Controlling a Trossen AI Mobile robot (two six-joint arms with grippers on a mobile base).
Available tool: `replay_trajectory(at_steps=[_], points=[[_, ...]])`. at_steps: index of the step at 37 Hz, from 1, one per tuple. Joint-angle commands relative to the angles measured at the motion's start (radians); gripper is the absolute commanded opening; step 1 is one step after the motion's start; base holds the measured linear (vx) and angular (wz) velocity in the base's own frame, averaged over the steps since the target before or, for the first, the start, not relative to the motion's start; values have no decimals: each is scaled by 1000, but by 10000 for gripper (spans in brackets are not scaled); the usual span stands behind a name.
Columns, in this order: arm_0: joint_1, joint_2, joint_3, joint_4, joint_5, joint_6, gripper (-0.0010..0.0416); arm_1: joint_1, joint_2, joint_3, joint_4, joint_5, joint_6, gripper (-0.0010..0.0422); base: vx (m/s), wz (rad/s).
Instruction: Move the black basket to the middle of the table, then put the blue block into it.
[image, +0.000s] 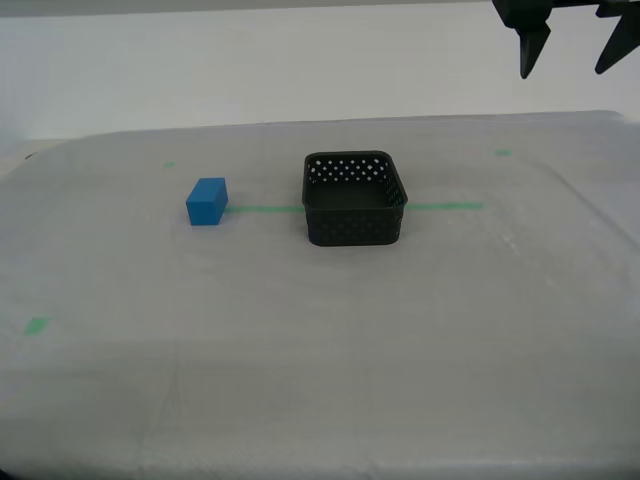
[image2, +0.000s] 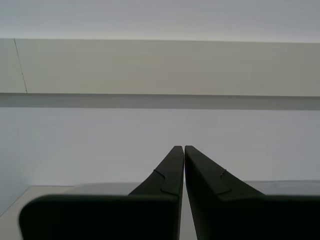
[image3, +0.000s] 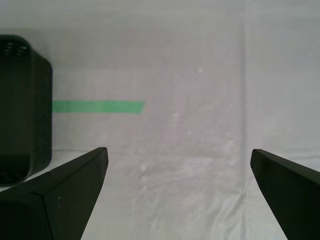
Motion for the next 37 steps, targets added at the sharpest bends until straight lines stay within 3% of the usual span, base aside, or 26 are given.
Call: replay_trajectory(at_steps=[1, 9, 16, 24, 37], points=[[-19, 1, -24, 55, -13, -19, 401, 0, 0, 0, 3, -1, 2, 0, 0, 0], [-78, 1, -74, 122, -27, -24, 400, 0, 0, 0, 3, -1, 2, 0, 0, 0], [-130, 1, -100, 164, -42, -56, 400, 0, 0, 0, 3, -1, 2, 0, 0, 0], [-133, 1, -100, 170, -3, -66, 400, 0, 0, 0, 3, -1, 2, 0, 0, 0], [-133, 0, -100, 170, -2, -66, 400, 0, 0, 0, 3, -1, 2, 0, 0, 0]])
